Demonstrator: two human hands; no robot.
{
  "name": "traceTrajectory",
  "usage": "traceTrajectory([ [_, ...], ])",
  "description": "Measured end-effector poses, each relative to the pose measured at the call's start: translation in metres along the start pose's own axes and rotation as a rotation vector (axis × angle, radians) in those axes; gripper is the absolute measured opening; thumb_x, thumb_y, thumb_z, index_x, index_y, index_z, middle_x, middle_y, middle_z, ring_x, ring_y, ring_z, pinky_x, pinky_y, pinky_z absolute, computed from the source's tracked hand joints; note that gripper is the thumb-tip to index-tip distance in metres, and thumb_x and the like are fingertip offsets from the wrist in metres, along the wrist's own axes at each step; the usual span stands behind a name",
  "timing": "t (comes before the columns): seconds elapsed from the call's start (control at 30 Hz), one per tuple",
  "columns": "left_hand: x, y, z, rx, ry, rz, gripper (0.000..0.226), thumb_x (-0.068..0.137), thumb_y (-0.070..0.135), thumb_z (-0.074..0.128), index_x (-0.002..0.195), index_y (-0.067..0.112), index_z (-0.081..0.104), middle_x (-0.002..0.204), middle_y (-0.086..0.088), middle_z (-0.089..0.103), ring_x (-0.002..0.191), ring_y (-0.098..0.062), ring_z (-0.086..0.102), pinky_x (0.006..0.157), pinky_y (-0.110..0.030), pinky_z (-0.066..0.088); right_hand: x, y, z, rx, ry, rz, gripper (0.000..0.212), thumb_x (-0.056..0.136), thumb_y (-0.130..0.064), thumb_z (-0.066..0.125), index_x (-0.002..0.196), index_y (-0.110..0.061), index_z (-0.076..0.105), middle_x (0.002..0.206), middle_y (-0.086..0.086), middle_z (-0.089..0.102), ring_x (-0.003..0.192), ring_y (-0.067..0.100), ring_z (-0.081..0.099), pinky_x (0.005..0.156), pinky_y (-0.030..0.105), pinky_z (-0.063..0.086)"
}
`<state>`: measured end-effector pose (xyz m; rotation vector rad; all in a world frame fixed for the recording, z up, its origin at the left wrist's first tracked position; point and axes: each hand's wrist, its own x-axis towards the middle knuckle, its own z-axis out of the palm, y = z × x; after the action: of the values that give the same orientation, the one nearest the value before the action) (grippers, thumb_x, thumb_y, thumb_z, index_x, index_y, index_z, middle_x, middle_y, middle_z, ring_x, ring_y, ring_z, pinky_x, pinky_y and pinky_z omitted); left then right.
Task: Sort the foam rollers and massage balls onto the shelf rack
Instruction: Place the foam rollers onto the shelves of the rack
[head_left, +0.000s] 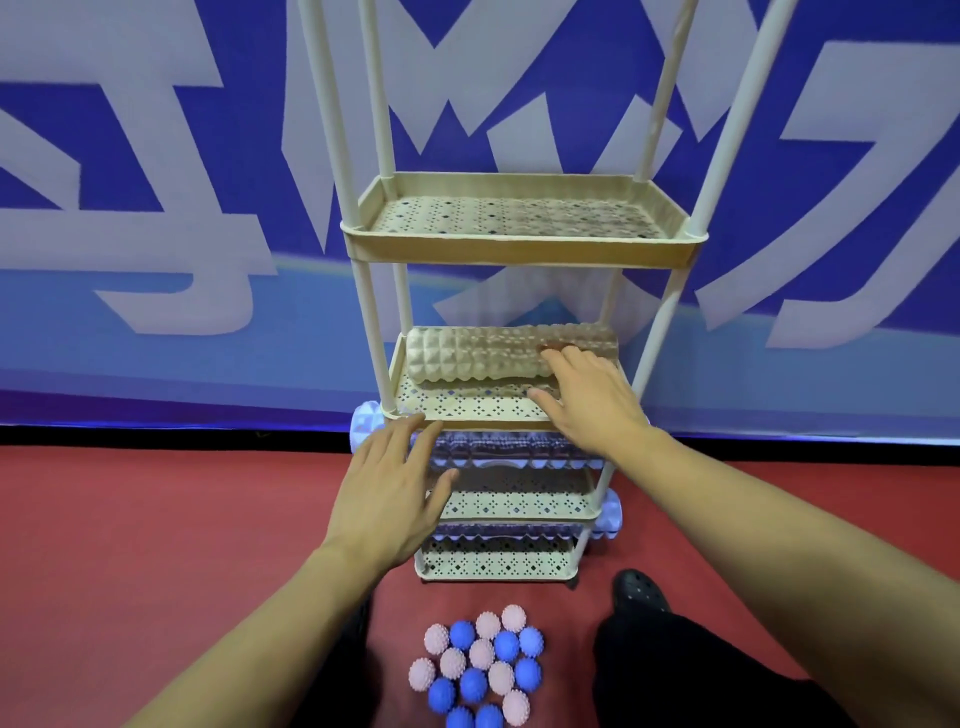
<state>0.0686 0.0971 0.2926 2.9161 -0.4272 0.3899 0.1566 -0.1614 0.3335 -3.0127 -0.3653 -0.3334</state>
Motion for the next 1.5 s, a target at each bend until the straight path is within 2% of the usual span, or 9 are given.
traceTrajectory([
  [0.1, -0.003, 0.026, 0.001, -0.022, -0.012, 0.027, 0.060, 0.102, 0.054, 0.038, 0.147, 0.016, 0.046, 0.151, -0.005, 0.045, 0.137, -0.027, 0.044, 0.114, -0.043, 0.035, -0.046, 0.011, -0.002, 0.111, 0.006, -0.030, 0.057, 0.102, -0.047, 0.048, 0.152, -0.020, 0.040, 0.153, -0.001, 0.044, 0.140, 0.021, 0.041, 0.115, 0.036, 0.029],
  [0.23, -0.008, 0.076, 0.016, -0.048, -0.065, 0.108, 0.062, 0.103, 0.056, 0.034, 0.152, 0.019, 0.040, 0.158, -0.002, 0.038, 0.144, -0.023, 0.035, 0.120, -0.041, 0.026, -0.110, 0.042, 0.002, 0.062, -0.039, 0.000, 0.057, 0.101, -0.047, 0.049, 0.152, -0.021, 0.041, 0.154, -0.004, 0.044, 0.140, 0.018, 0.041, 0.117, 0.033, 0.028],
  [0.33, -0.012, 0.120, 0.032, -0.115, -0.092, 0.146, 0.061, 0.102, 0.055, 0.038, 0.151, 0.018, 0.041, 0.157, -0.002, 0.039, 0.142, -0.024, 0.037, 0.119, -0.041, 0.028, -0.155, 0.076, 0.007, 0.059, -0.072, 0.073, 0.054, 0.099, -0.045, 0.052, 0.148, -0.023, 0.045, 0.148, -0.004, 0.050, 0.134, 0.021, 0.047, 0.114, 0.033, 0.030],
  [0.5, -0.015, 0.195, 0.061, -0.231, -0.140, 0.187, 0.059, 0.101, 0.055, 0.041, 0.145, 0.016, 0.049, 0.149, -0.005, 0.048, 0.135, -0.026, 0.044, 0.114, -0.039, 0.032, -0.228, 0.133, 0.026, 0.033, -0.182, 0.194, 0.060, 0.102, -0.048, 0.044, 0.156, -0.025, 0.033, 0.160, -0.004, 0.035, 0.148, 0.016, 0.031, 0.123, 0.033, 0.015],
  [0.8, -0.004, 0.297, 0.122, -0.344, -0.337, 0.237, 0.061, 0.100, 0.053, 0.048, 0.147, 0.015, 0.047, 0.147, -0.006, 0.051, 0.136, -0.026, 0.046, 0.113, -0.042, 0.037, -0.352, 0.224, 0.078, 0.123, -0.406, 0.360, 0.064, 0.101, -0.051, 0.045, 0.157, -0.023, 0.030, 0.160, -0.003, 0.034, 0.143, 0.021, 0.039, 0.120, 0.038, 0.026],
  [1.03, 0.005, 0.323, 0.153, -0.337, -0.396, 0.269, 0.060, 0.099, 0.051, 0.048, 0.146, 0.013, 0.047, 0.148, -0.005, 0.049, 0.138, -0.025, 0.044, 0.116, -0.043, 0.034, -0.421, 0.253, 0.148, 0.238, -0.740, 0.428, 0.070, 0.095, -0.058, 0.056, 0.152, -0.025, 0.035, 0.151, -0.001, 0.042, 0.137, 0.028, 0.044, 0.109, 0.041, 0.033],
  [1.17, 0.008, 0.316, 0.172, -0.315, -0.417, 0.280, 0.061, 0.099, 0.054, 0.047, 0.147, 0.015, 0.047, 0.148, -0.003, 0.049, 0.136, -0.023, 0.045, 0.116, -0.041, 0.034, -0.440, 0.260, 0.186, 0.287, -0.842, 0.461, 0.078, 0.090, -0.059, 0.063, 0.155, -0.029, 0.033, 0.156, 0.000, 0.041, 0.140, 0.026, 0.042, 0.113, 0.037, 0.031],
  [1.3, 0.014, 0.304, 0.192, -0.280, -0.440, 0.266, 0.061, 0.100, 0.055, 0.046, 0.147, 0.016, 0.046, 0.148, -0.003, 0.048, 0.136, -0.023, 0.044, 0.116, -0.040, 0.034, -0.444, 0.267, 0.221, 0.277, -0.941, 0.467, 0.080, 0.090, -0.065, 0.058, 0.156, -0.029, 0.031, 0.155, 0.001, 0.041, 0.139, 0.027, 0.041, 0.116, 0.041, 0.030],
  [1.5, 0.021, 0.300, 0.220, -0.251, -0.492, 0.248, 0.060, 0.100, 0.054, 0.047, 0.146, 0.016, 0.046, 0.148, -0.004, 0.048, 0.135, -0.027, 0.046, 0.117, -0.042, 0.033, -0.436, 0.274, 0.256, 0.223, -0.982, 0.414, 0.090, 0.082, -0.063, 0.069, 0.156, -0.030, 0.030, 0.153, 0.001, 0.039, 0.139, 0.024, 0.038, 0.114, 0.038, 0.032],
])
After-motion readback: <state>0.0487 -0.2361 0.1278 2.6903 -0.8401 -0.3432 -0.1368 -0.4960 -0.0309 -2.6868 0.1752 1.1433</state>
